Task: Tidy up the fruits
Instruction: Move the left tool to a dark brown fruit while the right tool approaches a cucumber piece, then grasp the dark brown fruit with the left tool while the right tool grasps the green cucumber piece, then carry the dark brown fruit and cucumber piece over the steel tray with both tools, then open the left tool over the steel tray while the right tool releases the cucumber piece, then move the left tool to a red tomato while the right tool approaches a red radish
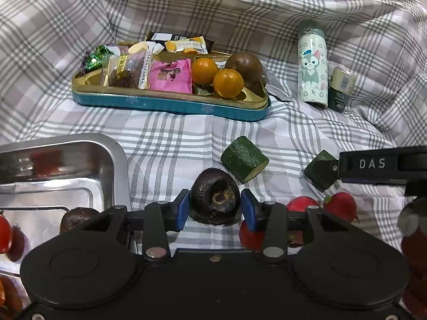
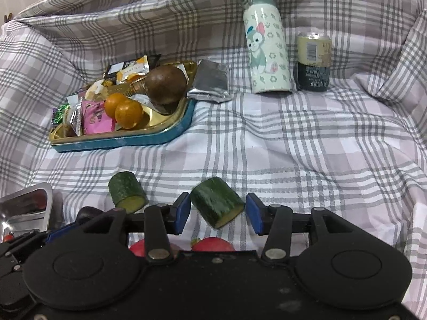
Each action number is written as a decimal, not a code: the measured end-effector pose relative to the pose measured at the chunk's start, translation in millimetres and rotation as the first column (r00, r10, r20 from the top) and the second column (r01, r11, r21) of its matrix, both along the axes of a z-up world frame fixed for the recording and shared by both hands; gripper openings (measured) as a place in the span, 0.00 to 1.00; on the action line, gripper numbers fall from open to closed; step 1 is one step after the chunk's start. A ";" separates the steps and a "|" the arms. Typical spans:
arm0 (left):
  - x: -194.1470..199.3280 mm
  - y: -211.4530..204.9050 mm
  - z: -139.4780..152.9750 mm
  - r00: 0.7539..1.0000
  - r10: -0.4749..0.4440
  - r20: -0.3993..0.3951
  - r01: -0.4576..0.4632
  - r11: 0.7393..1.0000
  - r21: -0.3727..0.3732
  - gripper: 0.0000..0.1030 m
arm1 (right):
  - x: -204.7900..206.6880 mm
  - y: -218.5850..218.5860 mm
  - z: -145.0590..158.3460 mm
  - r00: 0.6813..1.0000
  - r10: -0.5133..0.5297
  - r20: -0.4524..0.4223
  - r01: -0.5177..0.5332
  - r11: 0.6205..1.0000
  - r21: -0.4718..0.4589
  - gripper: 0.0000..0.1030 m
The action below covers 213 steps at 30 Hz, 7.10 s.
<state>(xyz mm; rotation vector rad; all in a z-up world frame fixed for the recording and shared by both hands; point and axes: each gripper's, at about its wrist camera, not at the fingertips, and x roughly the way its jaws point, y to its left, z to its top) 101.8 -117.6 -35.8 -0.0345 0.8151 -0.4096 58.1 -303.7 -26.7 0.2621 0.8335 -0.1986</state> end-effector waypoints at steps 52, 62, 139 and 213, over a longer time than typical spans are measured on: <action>-35.1 -21.2 8.9 0.961 -0.214 0.174 0.230 0.970 -0.075 0.45 | 16.5 5.0 -9.6 1.000 -0.031 0.000 0.031 0.999 -0.009 0.38; -29.7 -14.5 15.6 0.970 -0.036 0.239 0.049 0.998 -0.048 0.47 | 7.5 -0.7 4.5 0.996 -0.068 0.056 0.070 0.997 -0.033 0.38; -39.6 189.6 37.9 0.836 0.545 0.065 -0.546 0.838 0.001 0.50 | -10.5 178.2 29.6 0.870 0.452 0.198 -0.461 0.888 -0.005 0.38; -38.5 164.5 36.3 0.877 0.467 0.110 -0.479 0.867 0.138 0.49 | -4.4 152.1 23.6 0.935 0.348 0.071 -0.351 0.936 0.036 0.40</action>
